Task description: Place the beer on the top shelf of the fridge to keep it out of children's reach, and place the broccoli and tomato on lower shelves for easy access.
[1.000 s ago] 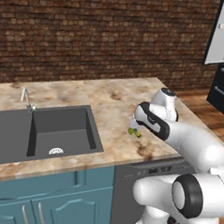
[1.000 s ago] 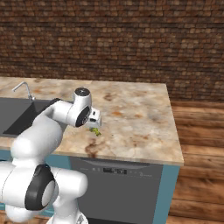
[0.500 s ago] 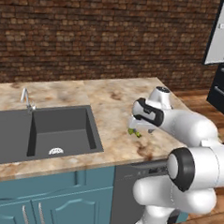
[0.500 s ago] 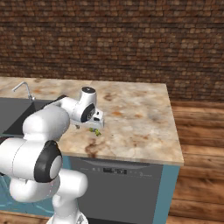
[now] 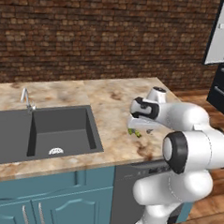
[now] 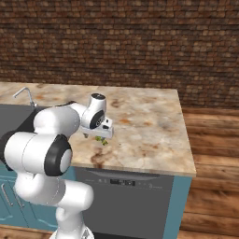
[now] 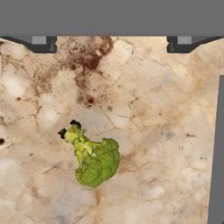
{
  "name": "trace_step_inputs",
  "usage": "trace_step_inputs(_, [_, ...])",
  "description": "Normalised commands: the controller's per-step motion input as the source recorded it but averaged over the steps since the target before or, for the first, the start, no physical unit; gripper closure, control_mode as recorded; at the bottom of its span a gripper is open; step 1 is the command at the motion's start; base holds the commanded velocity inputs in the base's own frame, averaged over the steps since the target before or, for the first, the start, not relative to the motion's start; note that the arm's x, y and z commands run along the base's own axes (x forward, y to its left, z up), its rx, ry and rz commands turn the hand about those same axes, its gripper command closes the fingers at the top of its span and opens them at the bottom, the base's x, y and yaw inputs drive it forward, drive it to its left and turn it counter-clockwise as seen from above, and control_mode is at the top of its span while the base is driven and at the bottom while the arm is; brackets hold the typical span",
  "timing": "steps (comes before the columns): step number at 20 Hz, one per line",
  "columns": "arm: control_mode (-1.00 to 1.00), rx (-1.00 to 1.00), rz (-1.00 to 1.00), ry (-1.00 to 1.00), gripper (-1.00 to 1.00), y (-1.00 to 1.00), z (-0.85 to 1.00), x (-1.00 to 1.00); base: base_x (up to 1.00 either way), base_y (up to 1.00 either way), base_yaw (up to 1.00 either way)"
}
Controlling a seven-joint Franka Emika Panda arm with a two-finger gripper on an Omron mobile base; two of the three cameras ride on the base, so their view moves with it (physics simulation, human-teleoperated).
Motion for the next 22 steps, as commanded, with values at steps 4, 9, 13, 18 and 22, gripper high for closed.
trace_step_inputs(4, [-1.00, 0.00, 0.00, 0.00, -1.00, 0.00, -0.17, 0.23, 0.00, 0.00, 0.00])
trace_step_inputs(9, [-1.00, 0.00, 0.00, 0.00, -1.00, 0.00, -0.22, 0.18, 0.00, 0.00, 0.00])
trace_step_inputs(13, [-1.00, 0.00, 0.00, 0.00, -1.00, 0.00, -0.20, 0.19, 0.00, 0.00, 0.00])
trace_step_inputs(18, [-1.00, 0.00, 0.00, 0.00, -1.00, 0.00, -0.19, 0.20, 0.00, 0.00, 0.00])
trace_step_inputs(22, [-1.00, 0.00, 0.00, 0.00, -1.00, 0.00, -0.18, 0.21, 0.00, 0.00, 0.00])
